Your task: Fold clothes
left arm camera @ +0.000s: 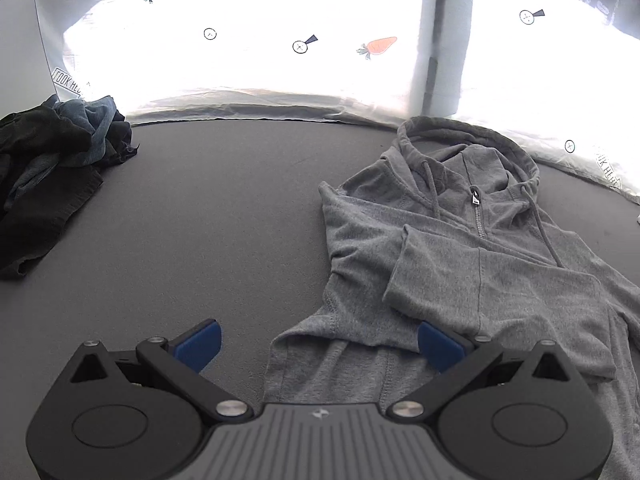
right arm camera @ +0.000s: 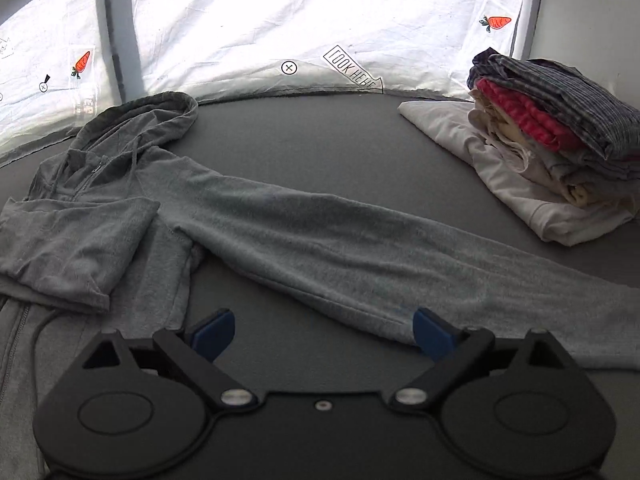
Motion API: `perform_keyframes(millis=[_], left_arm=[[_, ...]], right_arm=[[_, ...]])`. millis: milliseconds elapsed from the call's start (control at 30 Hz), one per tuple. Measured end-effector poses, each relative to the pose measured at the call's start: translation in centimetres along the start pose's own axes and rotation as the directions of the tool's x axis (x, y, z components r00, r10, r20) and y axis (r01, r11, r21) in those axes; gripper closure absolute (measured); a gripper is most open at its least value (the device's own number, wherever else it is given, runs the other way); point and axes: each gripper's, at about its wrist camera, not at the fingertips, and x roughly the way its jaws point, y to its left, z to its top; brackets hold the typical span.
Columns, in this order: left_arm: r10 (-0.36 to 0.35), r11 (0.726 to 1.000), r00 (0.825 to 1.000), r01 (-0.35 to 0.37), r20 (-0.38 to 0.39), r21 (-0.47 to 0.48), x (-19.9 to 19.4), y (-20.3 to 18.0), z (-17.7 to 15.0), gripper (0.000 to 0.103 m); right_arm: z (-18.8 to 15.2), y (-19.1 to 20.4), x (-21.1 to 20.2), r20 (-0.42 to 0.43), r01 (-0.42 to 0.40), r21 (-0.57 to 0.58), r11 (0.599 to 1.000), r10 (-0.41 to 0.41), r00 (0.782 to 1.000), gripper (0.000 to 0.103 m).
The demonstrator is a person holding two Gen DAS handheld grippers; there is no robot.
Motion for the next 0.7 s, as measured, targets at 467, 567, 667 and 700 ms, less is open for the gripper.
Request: perform_keyframes(millis=[467,567,667,700], left_arm=[[0.012,1.000,0.986,-0.011,-0.166,0.004,-2.2,-7.1,-9.1,0.000],[0.024,1.000,0.986,-0.026,-0.168,-0.013,-2.3,-7.2,-9.1,0.000],[0.037,0.999,0.983,-0.043,-0.179,-0.027,-2.3,-7.4,-9.0,0.000],[0.043,0.998,0.982,-0.050,-0.185,-0.034,-2.2,-7.4,-9.0,0.000]], right_arm=[[-4.0,-10.5,-0.1,0.009,0.129,-0.111,0.985,-0.129,0.992,0.001],[-4.0,-13.3,0.2,0.013,0.172,-0.093,0.981,-0.171,0.985,0.001],[-4.1,-16.1,0.5,0.017,0.214,-0.076,0.974,-0.213,0.977,0.001],[-4.1,-17.0,0.6,0.018,0.228,-0.070,0.971,-0.228,0.974,0.001]])
